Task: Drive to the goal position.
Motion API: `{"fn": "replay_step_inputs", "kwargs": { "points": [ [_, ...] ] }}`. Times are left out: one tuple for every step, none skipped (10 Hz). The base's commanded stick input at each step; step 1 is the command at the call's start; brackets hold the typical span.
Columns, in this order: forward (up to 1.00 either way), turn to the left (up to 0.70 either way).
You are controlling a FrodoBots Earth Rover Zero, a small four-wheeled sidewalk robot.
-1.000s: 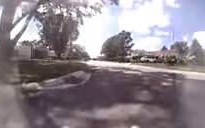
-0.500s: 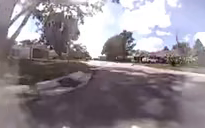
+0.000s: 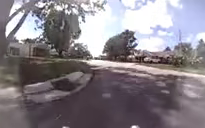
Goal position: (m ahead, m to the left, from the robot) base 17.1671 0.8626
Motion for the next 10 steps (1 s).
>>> {"fn": "replay_step_inputs", "kwargs": {
  "points": [
    [0.85, 0.00],
    [0.85, 0.00],
    [0.85, 0.00],
    [0.85, 0.00],
    [0.85, 0.00],
    [0.85, 0.00],
    [0.85, 0.00],
    [0.85, 0.00],
    [0.85, 0.00],
    [0.85, -0.13]
  ]
}}
